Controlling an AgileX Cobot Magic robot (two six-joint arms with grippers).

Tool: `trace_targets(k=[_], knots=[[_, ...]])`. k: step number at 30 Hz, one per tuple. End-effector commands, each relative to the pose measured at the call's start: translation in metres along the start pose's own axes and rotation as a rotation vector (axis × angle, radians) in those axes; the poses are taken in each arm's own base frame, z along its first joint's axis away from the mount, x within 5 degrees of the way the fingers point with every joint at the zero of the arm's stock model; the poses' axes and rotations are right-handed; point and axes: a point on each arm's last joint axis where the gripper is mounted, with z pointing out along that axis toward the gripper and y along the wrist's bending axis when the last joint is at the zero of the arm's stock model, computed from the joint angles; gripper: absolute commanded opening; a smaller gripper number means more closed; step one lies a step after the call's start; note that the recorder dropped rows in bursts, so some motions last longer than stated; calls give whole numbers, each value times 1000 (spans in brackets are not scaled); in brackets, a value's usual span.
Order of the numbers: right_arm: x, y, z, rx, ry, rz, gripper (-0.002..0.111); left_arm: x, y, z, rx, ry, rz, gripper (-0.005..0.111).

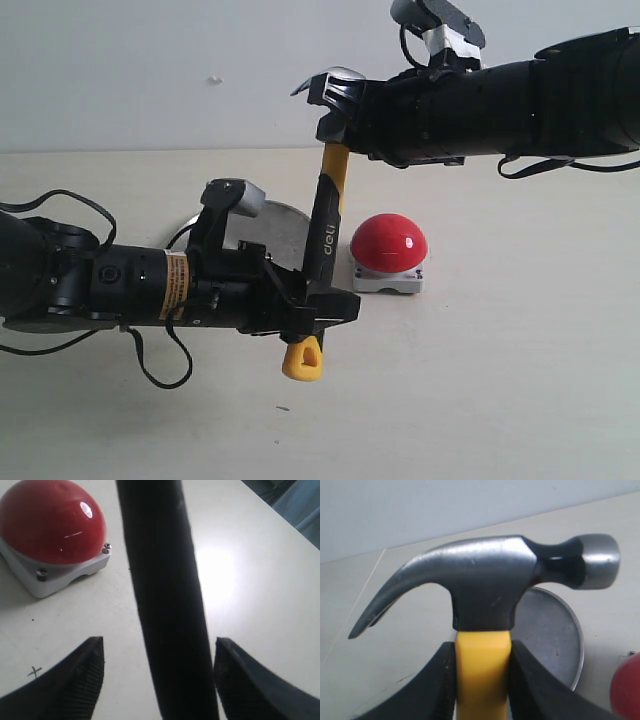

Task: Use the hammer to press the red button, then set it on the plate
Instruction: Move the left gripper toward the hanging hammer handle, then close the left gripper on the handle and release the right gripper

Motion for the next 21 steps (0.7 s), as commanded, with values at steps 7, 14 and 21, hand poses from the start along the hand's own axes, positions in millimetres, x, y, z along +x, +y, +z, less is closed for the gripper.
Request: trace_targets(k=[7, 14, 21], knots=[[-5, 8, -3, -41, -11, 6, 0, -4, -3, 1, 10, -29, -5, 7], [-5, 8, -3, -41, -11, 30, 6, -5, -2, 1, 6, -35, -9, 0], [-5, 8, -3, -43, -9, 73, 42, -5, -2, 1, 5, -38, -13, 0]])
